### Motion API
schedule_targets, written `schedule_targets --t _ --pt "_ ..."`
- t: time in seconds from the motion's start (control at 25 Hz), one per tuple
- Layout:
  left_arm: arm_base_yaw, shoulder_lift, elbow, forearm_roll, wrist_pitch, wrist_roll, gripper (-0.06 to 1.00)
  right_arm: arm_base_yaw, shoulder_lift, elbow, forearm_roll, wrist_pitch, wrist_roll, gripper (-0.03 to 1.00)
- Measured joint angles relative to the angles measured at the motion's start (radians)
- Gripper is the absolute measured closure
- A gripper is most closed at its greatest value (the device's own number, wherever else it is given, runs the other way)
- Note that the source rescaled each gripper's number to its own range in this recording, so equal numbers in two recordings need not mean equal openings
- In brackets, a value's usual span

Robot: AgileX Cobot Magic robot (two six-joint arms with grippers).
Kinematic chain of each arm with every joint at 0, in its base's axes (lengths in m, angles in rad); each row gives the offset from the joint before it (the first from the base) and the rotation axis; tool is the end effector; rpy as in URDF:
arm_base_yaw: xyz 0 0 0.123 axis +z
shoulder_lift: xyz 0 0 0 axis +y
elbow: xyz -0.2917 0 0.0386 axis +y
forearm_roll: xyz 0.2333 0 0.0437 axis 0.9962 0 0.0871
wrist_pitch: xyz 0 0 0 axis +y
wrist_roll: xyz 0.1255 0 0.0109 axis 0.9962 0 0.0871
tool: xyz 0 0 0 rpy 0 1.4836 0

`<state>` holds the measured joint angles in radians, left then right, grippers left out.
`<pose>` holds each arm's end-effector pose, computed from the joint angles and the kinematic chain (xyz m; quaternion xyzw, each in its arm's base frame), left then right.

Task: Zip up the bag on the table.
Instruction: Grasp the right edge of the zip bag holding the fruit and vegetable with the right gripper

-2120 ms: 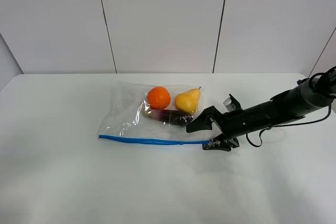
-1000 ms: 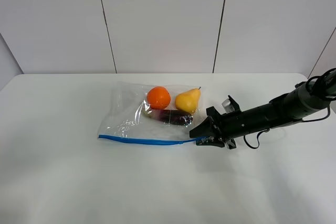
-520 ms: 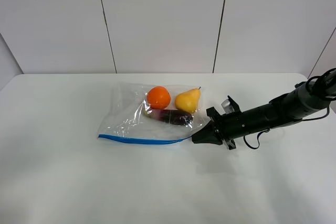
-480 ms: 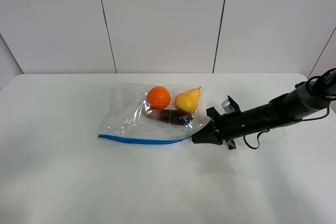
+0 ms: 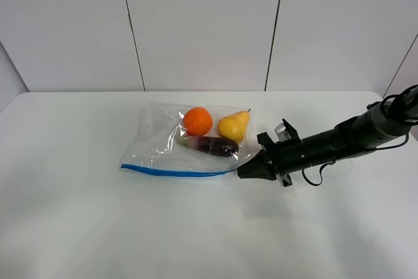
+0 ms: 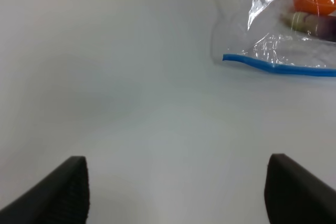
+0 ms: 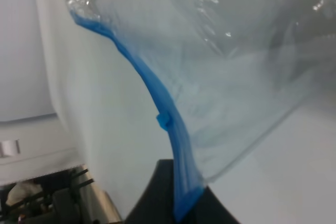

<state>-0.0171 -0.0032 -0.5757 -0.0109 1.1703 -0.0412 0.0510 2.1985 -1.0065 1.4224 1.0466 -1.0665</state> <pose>-0.0102 -0.0011 0.2640 -0.0097 0.8611 -0.0202 0.5080 0.3374 0.1253 0.0723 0.0178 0.8672 0.4969 0.0283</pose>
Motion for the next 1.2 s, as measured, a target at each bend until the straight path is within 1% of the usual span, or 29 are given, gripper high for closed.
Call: schedule_targets --t 0.2,0.4,0.6,0.72,0.88,0.92,0.96,1.0,1.12,1.16,1.2 --pt "0.000 0.000 0.000 0.000 0.000 0.000 0.07 0.000 0.000 0.000 0.000 0.029 0.000 0.97" --pt "0.000 0.000 0.000 0.000 0.000 0.000 0.07 0.000 0.000 0.000 -0.001 0.083 -0.001 0.97" --pt "0.000 0.000 0.000 0.000 0.000 0.000 0.07 0.000 0.000 0.000 -0.002 0.101 -0.022 0.97" --pt "0.000 0.000 0.000 0.000 0.000 0.000 0.07 0.000 0.000 0.000 -0.018 0.101 -0.021 0.97" --pt "0.000 0.000 0.000 0.000 0.000 0.000 0.07 0.000 0.000 0.000 -0.071 0.099 0.009 0.96" --pt "0.000 0.000 0.000 0.000 0.000 0.000 0.07 0.000 0.000 0.000 -0.087 0.099 0.020 0.93" --pt "0.000 0.000 0.000 0.000 0.000 0.000 0.07 0.000 0.000 0.000 -0.101 0.099 0.029 0.88" --pt "0.000 0.000 0.000 0.000 0.000 0.000 0.07 0.000 0.000 0.000 -0.115 0.099 0.039 0.80" --pt "0.000 0.000 0.000 0.000 0.000 0.000 0.07 0.000 0.000 0.000 -0.141 0.098 0.088 0.34" --pt "0.000 0.000 0.000 0.000 0.000 0.000 0.07 0.000 0.000 -0.001 -0.146 0.096 0.113 0.22" --pt "0.000 0.000 0.000 0.000 0.000 0.000 0.07 0.000 0.000 -0.001 -0.147 0.090 0.141 0.15"
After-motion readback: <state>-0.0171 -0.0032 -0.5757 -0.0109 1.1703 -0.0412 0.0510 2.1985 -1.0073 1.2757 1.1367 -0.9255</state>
